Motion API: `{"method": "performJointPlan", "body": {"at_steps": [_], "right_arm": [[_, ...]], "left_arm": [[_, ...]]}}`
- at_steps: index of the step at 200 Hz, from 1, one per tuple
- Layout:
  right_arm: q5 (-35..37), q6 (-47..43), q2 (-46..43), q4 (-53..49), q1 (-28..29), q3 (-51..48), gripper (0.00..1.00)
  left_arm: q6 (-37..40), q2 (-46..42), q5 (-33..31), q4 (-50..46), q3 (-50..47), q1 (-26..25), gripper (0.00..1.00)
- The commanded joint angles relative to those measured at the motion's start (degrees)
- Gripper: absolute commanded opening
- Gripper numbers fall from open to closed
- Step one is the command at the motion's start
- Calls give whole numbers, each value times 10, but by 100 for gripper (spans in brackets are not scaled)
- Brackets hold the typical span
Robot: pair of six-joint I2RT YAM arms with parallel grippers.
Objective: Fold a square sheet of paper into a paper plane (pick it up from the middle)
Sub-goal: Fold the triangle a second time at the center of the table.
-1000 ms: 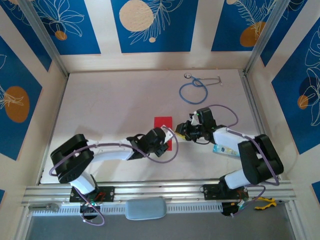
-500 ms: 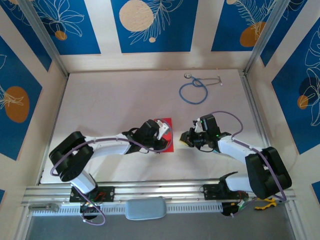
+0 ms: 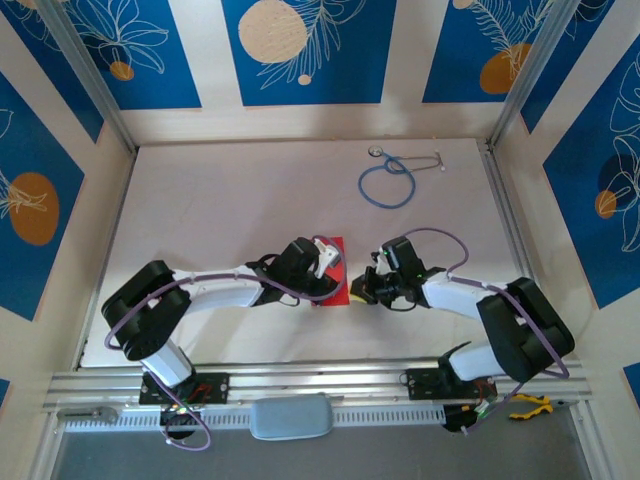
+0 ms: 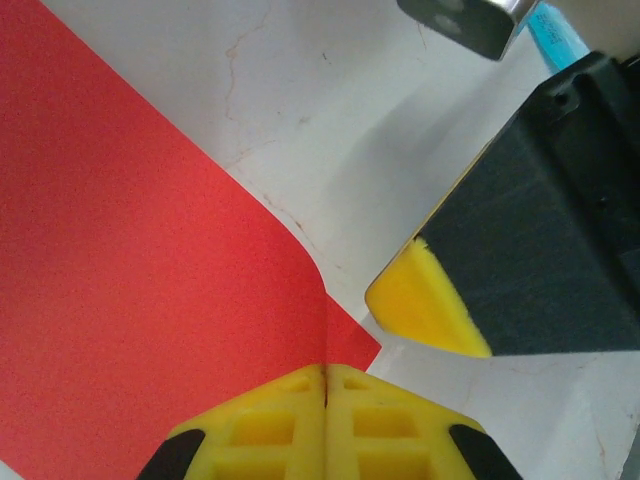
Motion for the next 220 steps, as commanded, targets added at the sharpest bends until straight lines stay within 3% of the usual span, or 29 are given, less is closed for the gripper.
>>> {"method": "performJointPlan", "body": {"at_steps": [1, 97, 142, 220], "right_arm": [[27, 22, 11, 17, 16, 12, 0], [57, 49, 61, 51, 47, 22, 0], [93, 20, 87, -32, 49, 22, 0], [122, -10, 83, -97, 49, 46, 0]], "left_arm": [[-8, 8, 8, -1, 17, 5, 0], [-8, 15, 9, -10, 20, 5, 0], [-18, 14, 13, 0, 14, 10, 0], [-41, 38, 54, 19, 3, 61, 0]]}}
